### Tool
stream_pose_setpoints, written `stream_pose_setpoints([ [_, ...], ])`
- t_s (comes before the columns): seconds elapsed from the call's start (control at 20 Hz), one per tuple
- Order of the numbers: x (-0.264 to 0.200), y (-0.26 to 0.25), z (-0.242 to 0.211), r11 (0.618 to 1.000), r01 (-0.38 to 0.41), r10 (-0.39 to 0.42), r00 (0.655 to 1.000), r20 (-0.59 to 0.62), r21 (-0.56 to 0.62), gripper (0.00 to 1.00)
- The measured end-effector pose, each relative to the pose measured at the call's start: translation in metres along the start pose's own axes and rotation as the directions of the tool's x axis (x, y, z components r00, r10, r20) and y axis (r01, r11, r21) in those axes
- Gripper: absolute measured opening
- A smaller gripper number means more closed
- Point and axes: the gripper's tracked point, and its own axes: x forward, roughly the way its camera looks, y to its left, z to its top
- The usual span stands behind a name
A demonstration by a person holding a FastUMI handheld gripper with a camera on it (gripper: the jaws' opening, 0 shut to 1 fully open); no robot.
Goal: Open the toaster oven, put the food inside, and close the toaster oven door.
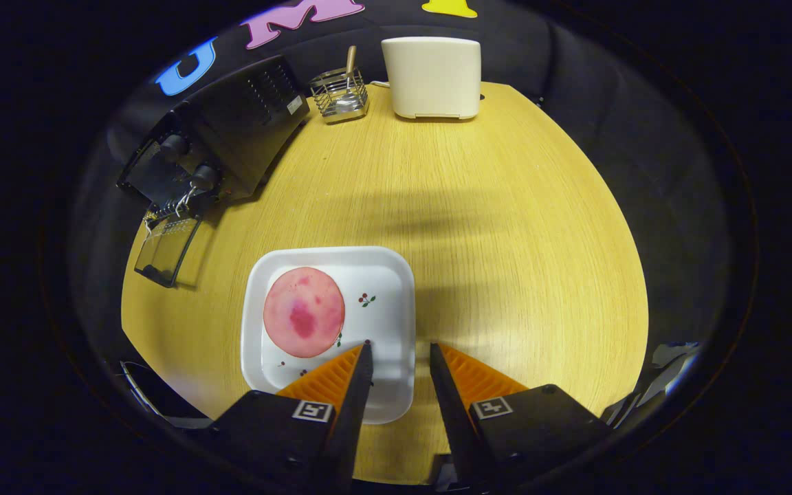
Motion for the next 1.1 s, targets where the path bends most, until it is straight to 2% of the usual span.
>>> stream_pose_setpoints([
  [0.05,0.001,-0.001,-0.001,1.000,0.002,-0.002,1.000,-0.011,-0.002,0.47],
  [0.15,0.000,-0.003,-0.001,1.000,0.007,-0.006,1.000,-0.015,0.016,0.29],
  [0.2,0.001,-0.003,-0.001,1.000,0.005,-0.005,1.000,-0.018,0.017,0.27],
  [0.35,0.001,0.002,-0.003,0.998,-0.038,0.040,0.998,-0.047,0.057,0.11],
  [0.5,0.000,0.004,-0.002,0.991,-0.073,0.080,0.995,-0.061,0.110,0.05],
  [0.6,0.001,0.004,-0.004,0.984,-0.084,0.097,0.993,-0.070,0.160,0.05],
  [0.7,-0.002,0.009,-0.008,0.957,-0.114,0.138,0.988,-0.074,0.268,0.05],
  [0.85,-0.012,0.018,-0.011,0.892,-0.162,0.196,0.980,-0.037,0.421,0.05],
  [1.1,-0.038,0.026,-0.011,0.853,-0.191,0.203,0.979,0.029,0.486,0.05],
])
